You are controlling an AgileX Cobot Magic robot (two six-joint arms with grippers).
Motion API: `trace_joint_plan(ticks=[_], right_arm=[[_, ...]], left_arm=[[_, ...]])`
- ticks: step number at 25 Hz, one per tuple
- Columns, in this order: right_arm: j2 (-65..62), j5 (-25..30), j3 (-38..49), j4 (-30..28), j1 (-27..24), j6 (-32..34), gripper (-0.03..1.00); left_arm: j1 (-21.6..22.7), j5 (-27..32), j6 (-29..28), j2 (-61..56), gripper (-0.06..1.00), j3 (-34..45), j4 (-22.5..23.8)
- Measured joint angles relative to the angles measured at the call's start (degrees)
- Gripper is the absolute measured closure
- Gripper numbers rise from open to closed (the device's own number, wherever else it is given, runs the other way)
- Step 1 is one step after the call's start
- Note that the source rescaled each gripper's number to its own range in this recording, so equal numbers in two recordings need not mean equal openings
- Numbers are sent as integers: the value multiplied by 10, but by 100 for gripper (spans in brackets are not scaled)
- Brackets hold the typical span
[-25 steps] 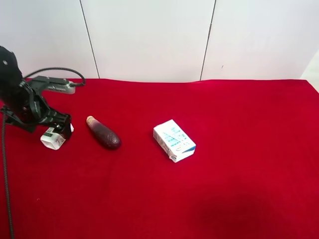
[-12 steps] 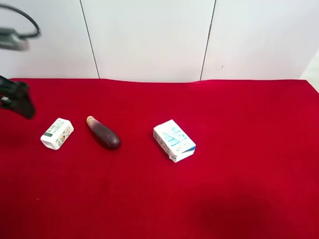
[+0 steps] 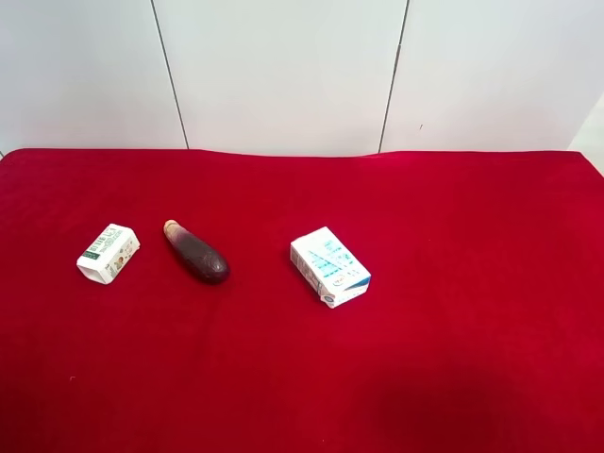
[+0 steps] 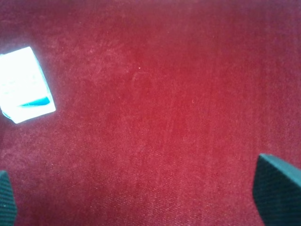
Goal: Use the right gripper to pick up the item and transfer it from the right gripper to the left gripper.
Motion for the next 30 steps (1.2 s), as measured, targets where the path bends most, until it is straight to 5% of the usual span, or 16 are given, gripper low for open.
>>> trace_joint_plan(ticks=[14, 23, 30], right_arm=[[0, 0, 0, 0, 0, 0, -3], [0, 0, 0, 0, 0, 0, -3], [0, 0, 0, 0, 0, 0, -3]], left_arm=[[0, 1, 6, -327, -5, 221, 0], [0, -75, 7, -365, -6, 256, 0], [0, -80, 7, -365, -6, 258, 0]])
